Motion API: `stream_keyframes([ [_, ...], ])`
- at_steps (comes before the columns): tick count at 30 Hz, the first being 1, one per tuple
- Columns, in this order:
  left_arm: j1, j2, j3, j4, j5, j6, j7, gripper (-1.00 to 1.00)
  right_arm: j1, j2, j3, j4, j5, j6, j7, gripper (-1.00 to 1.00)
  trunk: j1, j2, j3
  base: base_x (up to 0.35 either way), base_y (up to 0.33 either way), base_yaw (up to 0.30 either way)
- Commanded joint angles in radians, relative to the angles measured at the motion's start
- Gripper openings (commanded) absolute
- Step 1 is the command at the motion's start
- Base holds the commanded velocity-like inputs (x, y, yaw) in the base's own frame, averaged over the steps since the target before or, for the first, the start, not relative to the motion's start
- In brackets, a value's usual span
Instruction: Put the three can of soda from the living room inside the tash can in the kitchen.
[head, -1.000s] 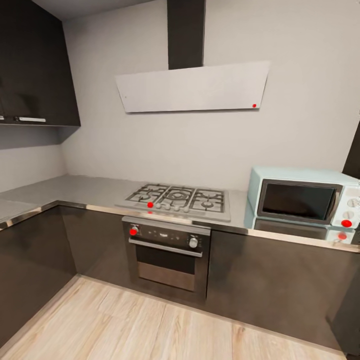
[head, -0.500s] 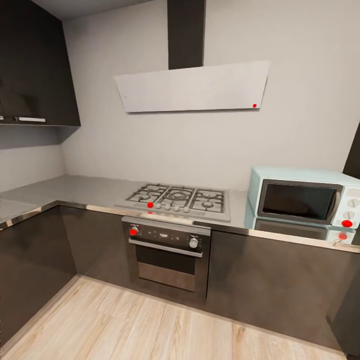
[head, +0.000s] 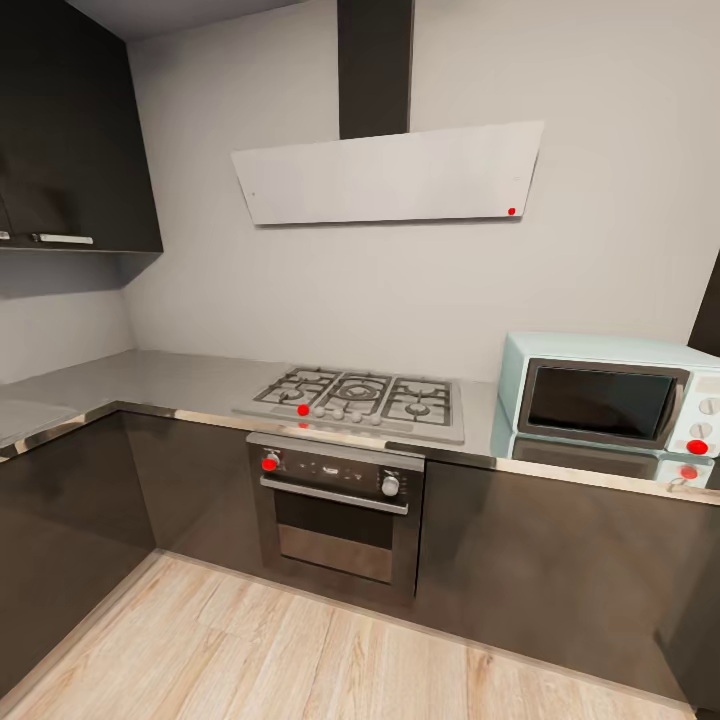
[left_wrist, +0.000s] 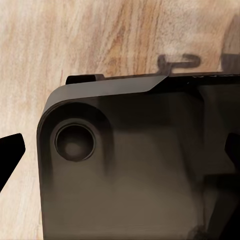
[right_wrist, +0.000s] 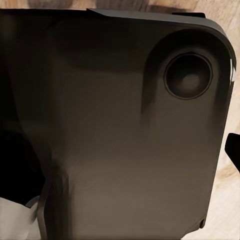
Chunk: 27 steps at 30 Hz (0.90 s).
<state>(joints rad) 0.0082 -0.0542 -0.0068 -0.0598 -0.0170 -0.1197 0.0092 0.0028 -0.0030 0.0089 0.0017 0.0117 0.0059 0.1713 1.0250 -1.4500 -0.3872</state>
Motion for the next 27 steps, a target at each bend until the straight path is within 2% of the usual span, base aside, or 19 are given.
stream_keyframes([
  [1,0.0,0.0,0.0,0.0,0.0,0.0,0.0,1.0,0.0,0.0,0.0,0.0,0.0,0.0,0.0,1.0,0.0,0.0,0.0,0.0,0.002,0.0],
  [15,0.001,0.001,0.002,0.001,0.001,0.0,0.0,1.0,0.0,0.001,-0.005,-0.002,-0.003,-0.005,-0.001,1.0,0.0,0.0,0.0,0.0,0.0,0.0],
  [27,0.001,0.002,0.01,0.003,0.006,0.008,-0.001,1.0,0.003,-0.014,-0.014,-0.006,-0.011,-0.012,-0.001,1.0,0.0,0.0,0.0,0.0,0.0,0.0],
])
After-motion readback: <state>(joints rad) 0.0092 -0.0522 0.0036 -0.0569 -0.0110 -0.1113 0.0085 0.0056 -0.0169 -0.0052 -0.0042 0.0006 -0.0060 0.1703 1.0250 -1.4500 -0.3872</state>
